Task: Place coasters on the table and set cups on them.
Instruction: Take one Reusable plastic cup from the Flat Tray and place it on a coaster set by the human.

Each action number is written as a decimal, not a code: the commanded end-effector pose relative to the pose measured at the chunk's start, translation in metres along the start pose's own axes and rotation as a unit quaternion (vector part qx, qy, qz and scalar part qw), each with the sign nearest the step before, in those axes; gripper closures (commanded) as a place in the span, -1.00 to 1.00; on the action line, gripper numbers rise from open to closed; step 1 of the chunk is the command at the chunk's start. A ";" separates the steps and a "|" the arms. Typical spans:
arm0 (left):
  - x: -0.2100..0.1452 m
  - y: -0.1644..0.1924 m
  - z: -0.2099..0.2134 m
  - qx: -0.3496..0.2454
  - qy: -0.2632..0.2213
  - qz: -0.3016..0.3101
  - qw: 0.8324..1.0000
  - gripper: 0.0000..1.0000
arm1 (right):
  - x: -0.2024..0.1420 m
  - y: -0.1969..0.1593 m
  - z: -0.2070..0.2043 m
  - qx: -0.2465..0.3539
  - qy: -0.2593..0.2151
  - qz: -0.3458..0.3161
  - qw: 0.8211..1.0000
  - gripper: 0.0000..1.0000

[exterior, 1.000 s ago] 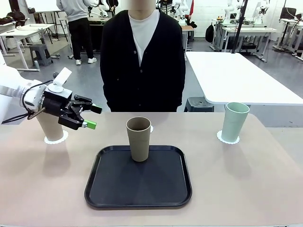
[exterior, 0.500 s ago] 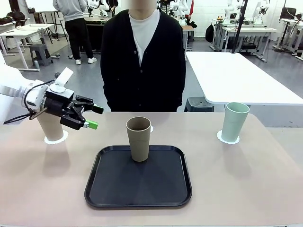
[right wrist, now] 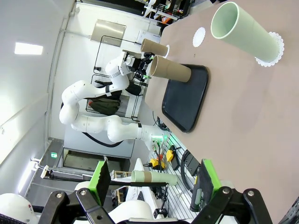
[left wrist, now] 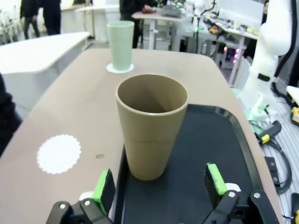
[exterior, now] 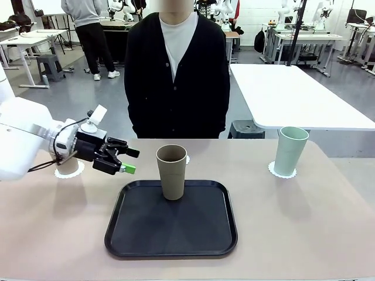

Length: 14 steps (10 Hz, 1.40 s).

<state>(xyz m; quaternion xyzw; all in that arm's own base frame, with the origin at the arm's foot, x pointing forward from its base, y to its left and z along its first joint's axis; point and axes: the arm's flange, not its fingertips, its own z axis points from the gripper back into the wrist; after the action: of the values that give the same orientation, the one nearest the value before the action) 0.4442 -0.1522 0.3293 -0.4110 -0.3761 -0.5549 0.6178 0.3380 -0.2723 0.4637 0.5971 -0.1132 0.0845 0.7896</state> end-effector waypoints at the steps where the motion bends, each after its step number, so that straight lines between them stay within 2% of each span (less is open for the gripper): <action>1: -0.010 0.001 -0.018 0.018 -0.005 -0.037 0.999 -1.00 | -0.001 0.000 0.001 0.001 -0.001 -0.002 1.000 -1.00; 2: -0.018 0.002 -0.023 0.017 0.011 -0.047 0.999 -1.00 | -0.001 0.000 0.001 0.001 -0.001 -0.002 1.000 -1.00; 5: -0.029 0.003 -0.042 0.003 -0.003 -0.077 0.997 -1.00 | -0.001 0.000 0.001 0.001 -0.001 -0.002 1.000 -1.00; 9: -0.027 0.021 -0.058 0.015 -0.017 -0.061 0.998 -1.00 | -0.001 0.000 0.001 0.001 -0.001 -0.002 1.000 -1.00; 14: -0.019 0.040 -0.073 0.016 0.000 -0.038 0.999 -1.00 | -0.001 0.000 0.001 0.001 -0.001 -0.002 1.000 -1.00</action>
<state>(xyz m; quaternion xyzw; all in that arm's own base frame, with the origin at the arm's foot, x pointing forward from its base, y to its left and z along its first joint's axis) 0.4797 -0.2004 0.2819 -0.3896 -0.4022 -0.5780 0.5936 0.3380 -0.2723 0.4637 0.5971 -0.1132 0.0845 0.7896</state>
